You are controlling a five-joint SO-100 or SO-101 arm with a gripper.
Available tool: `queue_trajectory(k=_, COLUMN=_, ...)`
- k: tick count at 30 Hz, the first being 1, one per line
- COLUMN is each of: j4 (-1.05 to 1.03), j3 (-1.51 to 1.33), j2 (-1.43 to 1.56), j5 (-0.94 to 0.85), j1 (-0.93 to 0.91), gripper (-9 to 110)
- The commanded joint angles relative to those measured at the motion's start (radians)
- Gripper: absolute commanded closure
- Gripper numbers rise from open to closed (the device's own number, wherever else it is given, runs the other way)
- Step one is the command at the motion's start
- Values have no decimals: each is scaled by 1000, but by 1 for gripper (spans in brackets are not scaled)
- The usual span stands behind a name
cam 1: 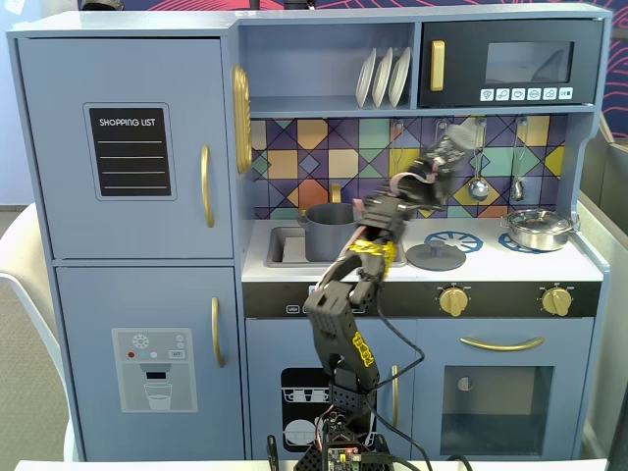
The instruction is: Put salt in the gray recipient
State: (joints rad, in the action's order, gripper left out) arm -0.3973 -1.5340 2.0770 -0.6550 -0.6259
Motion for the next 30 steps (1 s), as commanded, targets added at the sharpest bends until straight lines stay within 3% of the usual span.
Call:
queue_trajectory(k=1, j4=-104, j3=15, j2=135, j5=348, j1=189, gripper=102)
queue_trajectory(k=8, j4=-178, j3=103, j2=61, j5=871, j1=489, gripper=101)
queue_trajectory(k=15, j4=-190, j3=316, j2=-153, j5=1313, j1=629, gripper=99)
queue_trajectory(k=20, j4=-112, j3=350, j2=-206, j5=1456, j1=686, gripper=101)
queue_trajectory(k=24, j4=-170, j3=382, j2=-238, j5=1555, j1=681, gripper=102)
queue_trajectory(k=30, j4=-543, j3=557, j2=-328, j5=1629, j1=650, gripper=102)
